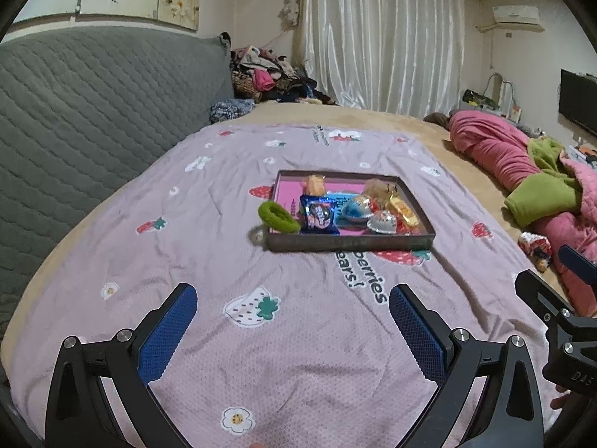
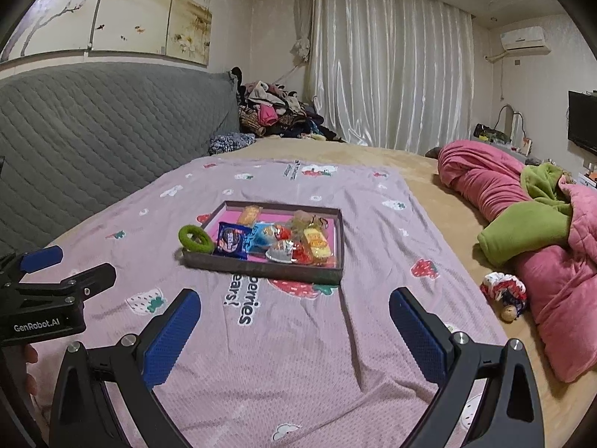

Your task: Organize objects

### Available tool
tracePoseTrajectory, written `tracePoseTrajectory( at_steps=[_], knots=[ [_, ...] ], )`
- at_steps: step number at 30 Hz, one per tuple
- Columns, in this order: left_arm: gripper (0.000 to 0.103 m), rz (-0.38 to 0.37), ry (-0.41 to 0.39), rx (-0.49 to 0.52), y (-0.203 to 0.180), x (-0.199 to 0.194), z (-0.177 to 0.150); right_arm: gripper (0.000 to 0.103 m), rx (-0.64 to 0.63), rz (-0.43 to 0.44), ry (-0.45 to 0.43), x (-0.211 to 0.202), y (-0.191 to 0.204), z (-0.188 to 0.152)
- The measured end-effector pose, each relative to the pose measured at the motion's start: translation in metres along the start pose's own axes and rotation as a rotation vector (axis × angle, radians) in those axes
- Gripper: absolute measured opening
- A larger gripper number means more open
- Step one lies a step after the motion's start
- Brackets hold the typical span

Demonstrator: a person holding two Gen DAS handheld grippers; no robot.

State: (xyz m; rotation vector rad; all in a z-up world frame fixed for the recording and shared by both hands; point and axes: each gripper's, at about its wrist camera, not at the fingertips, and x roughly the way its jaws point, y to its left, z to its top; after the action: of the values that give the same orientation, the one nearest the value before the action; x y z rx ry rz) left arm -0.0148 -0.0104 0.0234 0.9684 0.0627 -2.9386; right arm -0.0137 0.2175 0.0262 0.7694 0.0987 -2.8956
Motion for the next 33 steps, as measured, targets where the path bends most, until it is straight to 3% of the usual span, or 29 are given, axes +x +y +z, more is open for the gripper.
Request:
tracePoseTrajectory(
  at_steps=[19,33],
  knots=[
    [0.103,-0.013,0.038,0.024,-0.005,0.056,-0.039,0.102,0.010,0.017,0.038,0.046,0.003,-0.044],
    [0.103,-0.022,0.050,0.018,-0.003,0.075,-0.049,0.102,0.045,0.014,0.088,0.069,-0.003,-0.066]
  ],
)
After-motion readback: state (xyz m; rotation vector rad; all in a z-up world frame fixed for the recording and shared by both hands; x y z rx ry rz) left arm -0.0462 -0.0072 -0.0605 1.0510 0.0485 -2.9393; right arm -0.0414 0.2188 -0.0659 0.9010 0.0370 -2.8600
